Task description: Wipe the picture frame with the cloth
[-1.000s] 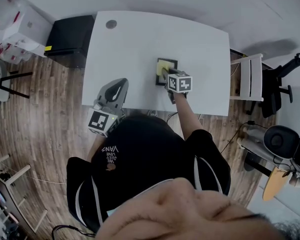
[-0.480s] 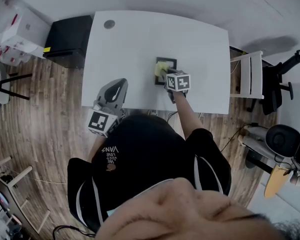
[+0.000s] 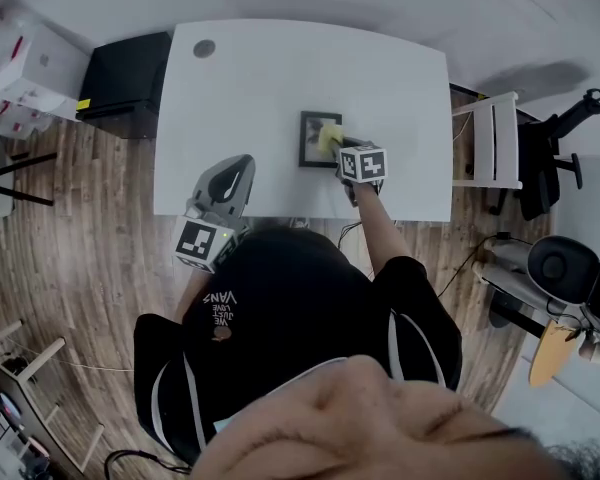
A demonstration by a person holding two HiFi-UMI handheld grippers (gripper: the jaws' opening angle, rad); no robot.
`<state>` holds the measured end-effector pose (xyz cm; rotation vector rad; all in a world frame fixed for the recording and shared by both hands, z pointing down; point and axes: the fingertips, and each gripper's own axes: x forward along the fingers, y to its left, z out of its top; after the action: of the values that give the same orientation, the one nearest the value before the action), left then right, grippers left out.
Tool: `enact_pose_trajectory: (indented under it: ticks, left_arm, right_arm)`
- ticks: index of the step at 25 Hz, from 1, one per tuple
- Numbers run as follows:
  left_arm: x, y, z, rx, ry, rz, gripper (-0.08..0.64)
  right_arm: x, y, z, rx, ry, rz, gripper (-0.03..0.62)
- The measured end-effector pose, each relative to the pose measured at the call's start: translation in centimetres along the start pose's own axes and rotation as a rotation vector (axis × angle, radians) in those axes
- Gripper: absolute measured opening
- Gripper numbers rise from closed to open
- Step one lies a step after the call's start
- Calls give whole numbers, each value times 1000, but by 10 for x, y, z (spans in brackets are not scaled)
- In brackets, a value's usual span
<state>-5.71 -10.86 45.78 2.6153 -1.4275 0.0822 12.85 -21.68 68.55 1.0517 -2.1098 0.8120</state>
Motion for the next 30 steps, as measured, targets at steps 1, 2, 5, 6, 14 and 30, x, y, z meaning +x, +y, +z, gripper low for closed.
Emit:
enact_pose_trajectory:
  ticks: [1, 2, 5, 6, 14, 30]
  left_arm:
    - [2, -3, 1, -8, 1, -1, 17]
    - [5, -5, 1, -14, 2, -5, 17]
    - [11, -10, -1, -2, -5, -27, 17]
    - [12, -11, -1, 0, -5, -32, 17]
    - [17, -16, -1, 0, -3, -56, 17]
    - [-4, 0, -2, 12, 2, -57, 17]
  right_arm:
    - [-2, -4, -1, 2, 1, -6, 44]
    - [-5, -8, -3, 4, 2, -12, 44]
    - [-10, -19, -6, 15, 1, -29, 44]
    - [-12, -21, -6, 18, -1, -34, 44]
    - [-21, -34, -7, 37, -10, -60, 44]
    - [-13, 34, 13, 16, -65, 60, 44]
